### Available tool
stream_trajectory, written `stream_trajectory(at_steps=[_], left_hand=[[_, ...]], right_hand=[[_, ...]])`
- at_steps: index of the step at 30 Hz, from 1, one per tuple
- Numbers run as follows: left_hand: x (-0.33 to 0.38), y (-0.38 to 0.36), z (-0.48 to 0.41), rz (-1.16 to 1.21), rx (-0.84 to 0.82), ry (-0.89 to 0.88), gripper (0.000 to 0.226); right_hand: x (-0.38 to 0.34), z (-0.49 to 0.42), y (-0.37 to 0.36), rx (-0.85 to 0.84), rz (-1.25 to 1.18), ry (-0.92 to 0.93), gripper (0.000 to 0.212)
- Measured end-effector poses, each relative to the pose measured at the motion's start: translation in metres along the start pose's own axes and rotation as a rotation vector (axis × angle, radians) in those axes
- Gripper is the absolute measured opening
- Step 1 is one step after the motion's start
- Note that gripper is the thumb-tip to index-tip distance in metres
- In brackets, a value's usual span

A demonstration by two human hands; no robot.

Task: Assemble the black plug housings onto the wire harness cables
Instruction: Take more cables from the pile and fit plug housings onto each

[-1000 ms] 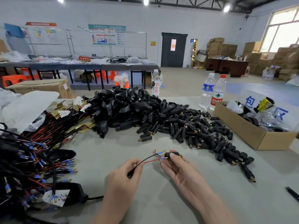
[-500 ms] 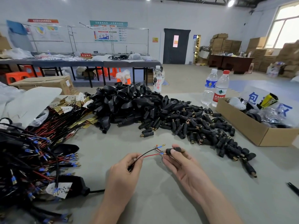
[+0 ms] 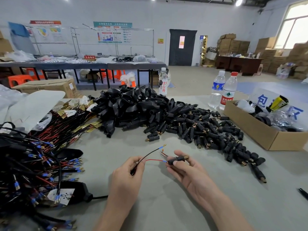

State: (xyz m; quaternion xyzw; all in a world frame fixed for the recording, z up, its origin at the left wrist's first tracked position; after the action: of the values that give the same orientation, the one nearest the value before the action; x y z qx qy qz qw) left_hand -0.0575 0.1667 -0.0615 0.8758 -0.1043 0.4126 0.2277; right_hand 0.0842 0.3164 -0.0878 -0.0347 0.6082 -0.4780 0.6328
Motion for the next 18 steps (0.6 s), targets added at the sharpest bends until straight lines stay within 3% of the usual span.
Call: stream_trajectory(at_steps=[12, 18], left_hand=[[0.0033, -0.0048, -0.0002, 0.052, -0.044, -0.001, 0.019], [0.0027, -0.0081, 0.0004, 0.078, -0.096, 0.015, 0.016]], right_hand=[[-0.0006, 0.0007, -0.0021, 0.006, -0.014, 0.026, 0.028], [0.0013, 0.0004, -0.0076, -0.057, -0.163, -0.019, 0.044]])
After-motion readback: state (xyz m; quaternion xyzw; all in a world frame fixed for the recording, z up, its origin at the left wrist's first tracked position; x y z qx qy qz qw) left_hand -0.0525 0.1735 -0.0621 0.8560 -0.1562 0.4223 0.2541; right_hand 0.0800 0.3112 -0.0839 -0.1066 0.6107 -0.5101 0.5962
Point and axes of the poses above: each hand's wrist, its own z-axis away from the middle knuckle, its own y-axis out of the back of the hand, x = y × z, the point moved 9 cm from there along -z, towards the middle knuckle, and after that the axes turned 8 degrees about -y, right-handed, at the moved point
